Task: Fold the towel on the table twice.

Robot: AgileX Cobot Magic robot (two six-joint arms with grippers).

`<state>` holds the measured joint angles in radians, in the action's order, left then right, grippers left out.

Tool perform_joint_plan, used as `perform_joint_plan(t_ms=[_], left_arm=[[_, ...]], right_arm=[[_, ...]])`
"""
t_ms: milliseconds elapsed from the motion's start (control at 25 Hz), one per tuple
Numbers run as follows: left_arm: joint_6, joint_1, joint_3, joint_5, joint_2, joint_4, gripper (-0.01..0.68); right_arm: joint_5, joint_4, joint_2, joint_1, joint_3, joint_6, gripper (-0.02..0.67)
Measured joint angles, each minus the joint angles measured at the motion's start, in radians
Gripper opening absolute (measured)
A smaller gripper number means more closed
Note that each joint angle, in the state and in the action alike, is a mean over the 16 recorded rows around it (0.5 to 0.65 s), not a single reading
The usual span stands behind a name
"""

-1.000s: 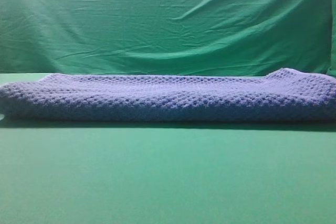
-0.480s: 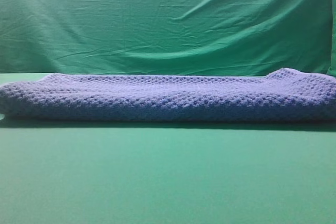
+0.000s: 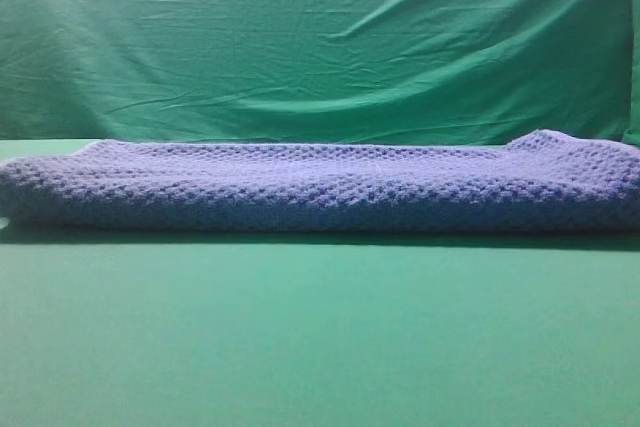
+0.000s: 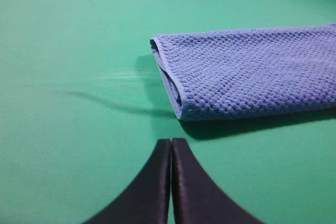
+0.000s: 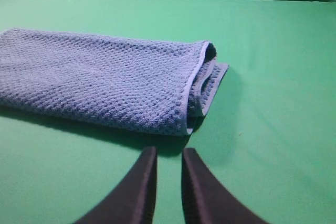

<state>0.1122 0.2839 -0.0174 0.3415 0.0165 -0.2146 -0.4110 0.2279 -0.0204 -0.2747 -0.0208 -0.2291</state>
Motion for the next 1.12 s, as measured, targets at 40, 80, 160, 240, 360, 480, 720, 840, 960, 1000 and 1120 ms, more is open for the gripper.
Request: perform_joint_plan(t_ms=[40,80,160,240,360,480,720,840,960,1000,1120], left_arm=[[0.0,0.0,0.0,0.0,0.0,0.0,0.0],[0.0,0.0,0.0,0.0,0.0,0.0,0.0],[0.0,0.0,0.0,0.0,0.0,0.0,0.0],[0.0,-0.003,0.0,0.0,0.0,-0.001,0.0],[0.0,-0.019,0.0,0.0,0.0,-0.001,0.0],[0.0,-0.048,0.0,0.0,0.0,-0.001,0.0],[0.0,-0.119,0.0,0.0,0.0,-0.001,0.0],[0.0,-0.155,0.0,0.0,0.0,-0.001,0.0],[0.0,-0.18,0.0,0.0,0.0,-0.001,0.0],[0.0,-0.185,0.0,0.0,0.0,-0.001,0.0],[0.0,-0.193,0.0,0.0,0.0,-0.001,0.0]], right_arm=[[0.0,0.0,0.0,0.0,0.0,0.0,0.101],[0.0,0.0,0.0,0.0,0.0,0.0,0.101],[0.0,0.0,0.0,0.0,0.0,0.0,0.101],[0.0,0.0,0.0,0.0,0.0,0.0,0.101],[0.0,0.0,0.0,0.0,0.0,0.0,0.101],[-0.001,0.0,0.0,0.0,0.0,0.0,0.101],[-0.001,0.0,0.0,0.019,0.0,0.0,0.101],[-0.002,0.001,0.0,0.051,0.0,0.0,0.101],[-0.002,0.002,0.0,0.091,0.0,0.0,0.101],[-0.003,0.003,0.0,0.104,0.0,0.0,0.101],[-0.004,0.004,0.0,0.146,0.0,0.0,0.101]])
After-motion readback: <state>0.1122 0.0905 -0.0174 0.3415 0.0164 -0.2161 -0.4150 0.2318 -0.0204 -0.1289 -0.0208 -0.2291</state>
